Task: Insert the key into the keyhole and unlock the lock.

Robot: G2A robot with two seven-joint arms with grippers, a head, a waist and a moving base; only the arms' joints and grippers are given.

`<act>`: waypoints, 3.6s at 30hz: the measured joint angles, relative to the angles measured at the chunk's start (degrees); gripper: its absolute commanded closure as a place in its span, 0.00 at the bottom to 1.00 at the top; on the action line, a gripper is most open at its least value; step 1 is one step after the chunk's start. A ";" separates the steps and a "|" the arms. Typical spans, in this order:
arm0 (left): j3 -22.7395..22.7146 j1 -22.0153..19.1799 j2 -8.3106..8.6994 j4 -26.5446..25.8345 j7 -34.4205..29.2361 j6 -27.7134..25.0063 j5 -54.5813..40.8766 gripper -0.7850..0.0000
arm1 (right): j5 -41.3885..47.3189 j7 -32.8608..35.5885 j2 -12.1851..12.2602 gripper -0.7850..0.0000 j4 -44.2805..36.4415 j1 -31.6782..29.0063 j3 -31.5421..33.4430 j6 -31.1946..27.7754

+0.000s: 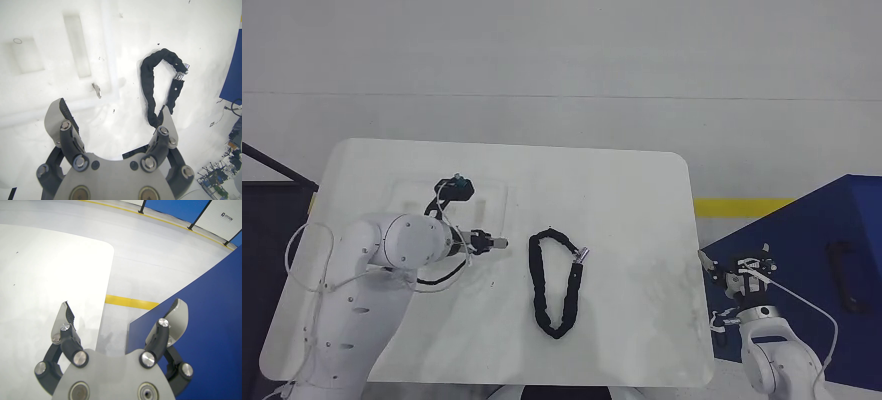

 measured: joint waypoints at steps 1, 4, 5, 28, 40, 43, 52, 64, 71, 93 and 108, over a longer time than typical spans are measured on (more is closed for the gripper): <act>0.54 -0.67 0.09 1.03 0.00 -0.01 -0.22 0.19 | 0.00 0.00 0.00 0.00 0.00 0.00 0.00 0.00; 2.08 -2.16 0.44 3.58 0.00 -0.06 0.29 0.36 | 0.00 0.00 0.00 0.00 0.00 0.00 0.00 0.00; 2.73 -2.50 0.55 4.15 0.00 -0.06 0.76 0.40 | 0.00 0.00 0.00 0.00 0.00 0.00 0.00 0.00; 4.03 -1.80 0.56 4.70 0.68 0.63 4.53 0.81 | 0.00 0.00 0.00 0.00 0.00 0.00 0.00 0.00; 3.65 -2.16 -0.06 6.09 1.10 1.04 5.70 0.82 | 0.00 0.00 0.00 0.00 0.00 0.00 0.00 0.00; 3.90 -2.58 -0.25 6.51 0.99 0.92 5.79 0.88 | 0.00 0.00 0.00 0.00 0.00 0.00 0.00 0.00; 3.41 -2.95 -0.61 6.74 0.70 0.64 6.73 1.00 | 0.00 0.00 0.00 0.00 0.00 0.00 0.00 0.00; -9.79 5.61 0.56 -4.38 0.00 -0.06 1.43 1.00 | 0.00 0.00 0.00 0.00 0.00 0.00 0.00 0.00; -25.11 10.01 2.70 0.51 0.01 -13.16 -37.57 1.00 | 0.00 0.00 0.00 0.00 0.00 0.00 0.00 0.00; -19.16 10.23 15.39 21.99 0.01 -30.99 -88.41 1.00 | 0.00 0.00 0.00 0.00 0.00 0.00 0.00 0.00; -19.16 10.23 15.40 21.99 0.01 -30.99 -88.44 1.00 | 0.00 0.00 0.00 0.00 0.00 0.00 0.00 0.00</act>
